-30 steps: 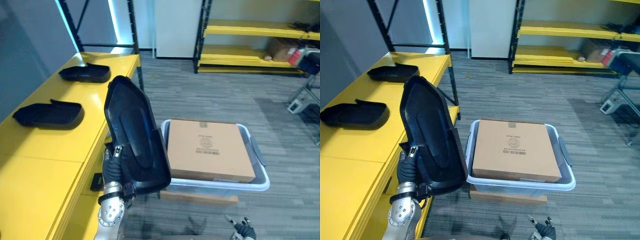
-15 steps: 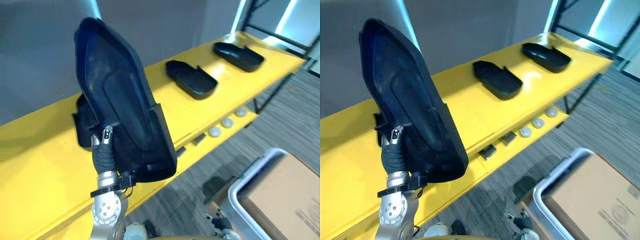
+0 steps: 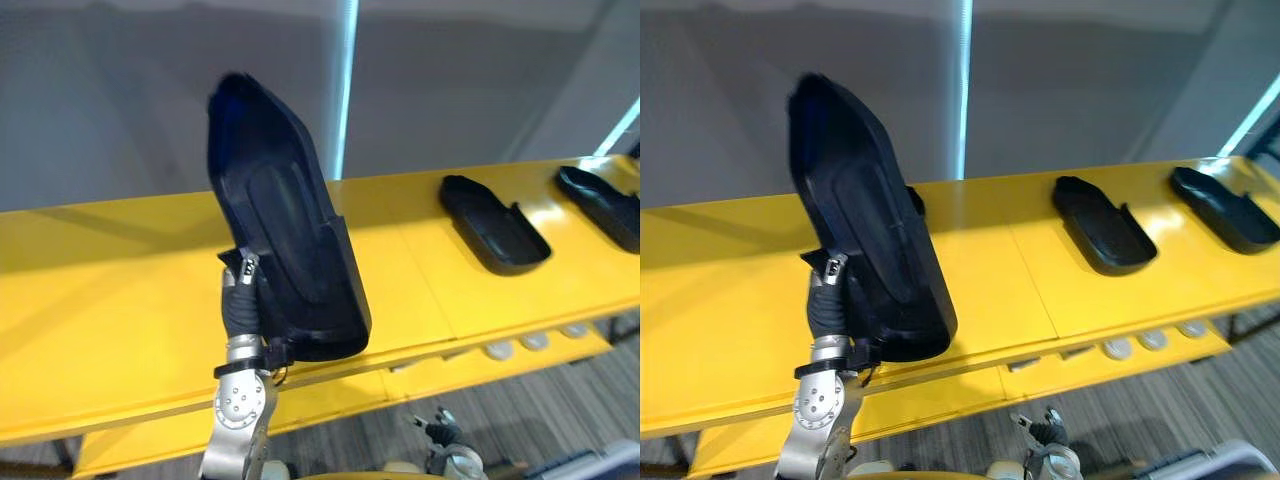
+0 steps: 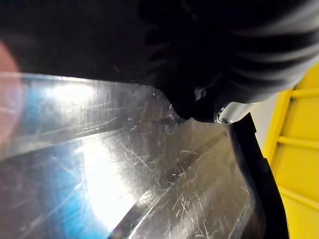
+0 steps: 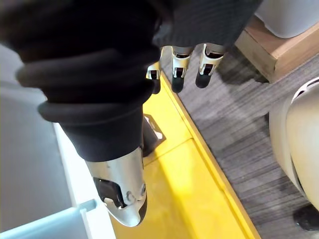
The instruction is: Walk over and take plastic housings, then place them on the shelf
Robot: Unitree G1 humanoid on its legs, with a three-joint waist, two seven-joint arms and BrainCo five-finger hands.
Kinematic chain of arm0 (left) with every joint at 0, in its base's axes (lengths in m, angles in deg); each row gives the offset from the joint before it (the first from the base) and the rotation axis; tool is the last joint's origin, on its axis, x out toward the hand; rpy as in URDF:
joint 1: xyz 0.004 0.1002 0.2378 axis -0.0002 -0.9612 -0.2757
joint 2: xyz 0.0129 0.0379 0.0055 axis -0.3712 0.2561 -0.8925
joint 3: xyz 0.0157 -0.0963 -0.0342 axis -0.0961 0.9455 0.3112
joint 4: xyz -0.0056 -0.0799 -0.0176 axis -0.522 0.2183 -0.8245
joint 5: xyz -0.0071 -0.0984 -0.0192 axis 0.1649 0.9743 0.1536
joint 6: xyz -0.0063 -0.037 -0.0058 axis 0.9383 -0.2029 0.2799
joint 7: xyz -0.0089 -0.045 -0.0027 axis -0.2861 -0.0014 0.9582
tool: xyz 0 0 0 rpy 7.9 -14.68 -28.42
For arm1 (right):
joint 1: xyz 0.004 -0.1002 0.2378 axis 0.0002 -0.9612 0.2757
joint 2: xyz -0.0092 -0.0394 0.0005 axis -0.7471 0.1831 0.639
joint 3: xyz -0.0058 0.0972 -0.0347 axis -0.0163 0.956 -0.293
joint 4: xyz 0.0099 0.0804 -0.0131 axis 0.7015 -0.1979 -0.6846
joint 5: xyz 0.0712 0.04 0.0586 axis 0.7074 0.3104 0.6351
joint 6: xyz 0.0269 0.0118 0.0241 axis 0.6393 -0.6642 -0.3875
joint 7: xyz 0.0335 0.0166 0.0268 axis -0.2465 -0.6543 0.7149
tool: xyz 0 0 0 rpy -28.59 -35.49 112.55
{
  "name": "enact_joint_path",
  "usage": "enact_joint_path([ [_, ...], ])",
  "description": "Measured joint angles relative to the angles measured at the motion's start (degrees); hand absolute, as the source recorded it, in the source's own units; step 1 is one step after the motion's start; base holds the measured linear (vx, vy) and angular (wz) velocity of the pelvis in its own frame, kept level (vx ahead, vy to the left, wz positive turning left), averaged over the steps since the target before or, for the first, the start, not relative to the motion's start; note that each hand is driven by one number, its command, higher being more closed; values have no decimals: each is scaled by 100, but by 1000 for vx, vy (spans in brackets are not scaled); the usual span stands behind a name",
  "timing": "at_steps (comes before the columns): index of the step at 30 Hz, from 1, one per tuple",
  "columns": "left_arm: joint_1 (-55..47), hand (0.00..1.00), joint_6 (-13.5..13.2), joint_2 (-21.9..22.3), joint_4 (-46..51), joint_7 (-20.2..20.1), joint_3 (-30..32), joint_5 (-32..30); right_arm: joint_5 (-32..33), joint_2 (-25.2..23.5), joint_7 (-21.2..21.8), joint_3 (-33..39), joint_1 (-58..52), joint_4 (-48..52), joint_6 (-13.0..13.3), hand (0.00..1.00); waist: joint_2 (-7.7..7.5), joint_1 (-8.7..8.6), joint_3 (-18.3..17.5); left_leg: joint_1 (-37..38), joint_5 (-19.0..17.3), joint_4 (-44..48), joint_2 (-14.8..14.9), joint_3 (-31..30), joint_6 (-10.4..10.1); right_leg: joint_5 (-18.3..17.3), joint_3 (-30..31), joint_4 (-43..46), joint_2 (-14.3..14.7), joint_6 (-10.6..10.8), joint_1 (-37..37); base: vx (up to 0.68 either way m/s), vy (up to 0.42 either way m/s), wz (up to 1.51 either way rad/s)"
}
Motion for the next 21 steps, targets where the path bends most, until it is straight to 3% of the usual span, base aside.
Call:
enact_joint_path([
  [5,-177,100,5,120,47,-89,135,25,-17,-42,-6,189,-63,47,1,0,-46,0,3,15,60,-125,34,-106,-83,105,-150,-219,67,-27,121,-27,-39,9],
  [11,-276,100,17,146,145,-118,331,50,-18,-168,-27,240,-297,3,-5,0,-75,92,63,-234,113,-116,-73,-312,-132,109,-683,-262,-93,-10,238,-96,23,46],
  [14,-316,100,10,133,361,-122,367,46,-18,-143,-51,211,-203,-17,-14,0,-50,75,110,-496,-14,496,524,845,-17,113,-826,-81,-232,-4,38,-94,97,31],
  [16,-316,100,9,94,352,-127,380,51,-44,-52,-111,214,-64,-246,-5,0,-90,-9,112,-732,-208,1348,750,762,244,134,-771,-39,-485,66,-56,-58,216,1],
  [18,-286,100,-8,76,285,-139,363,84,-114,57,-119,213,59,-525,-19,0,-88,-128,105,-792,-402,1735,1035,468,80,216,-730,-63,-726,208,-43,-13,338,8],
  [20,-102,100,-32,55,167,-140,313,191,-124,106,-120,214,62,-715,-26,0,-67,-261,102,-793,-344,1428,1361,55,-15,398,-747,-71,-989,531,-82,46,512,25],
  [21,77,100,-40,33,76,-127,319,246,-140,147,-120,221,40,-783,-53,0,45,-338,37,-682,-60,723,1416,-321,-534,565,-804,-70,-1132,835,-164,69,636,32],
])
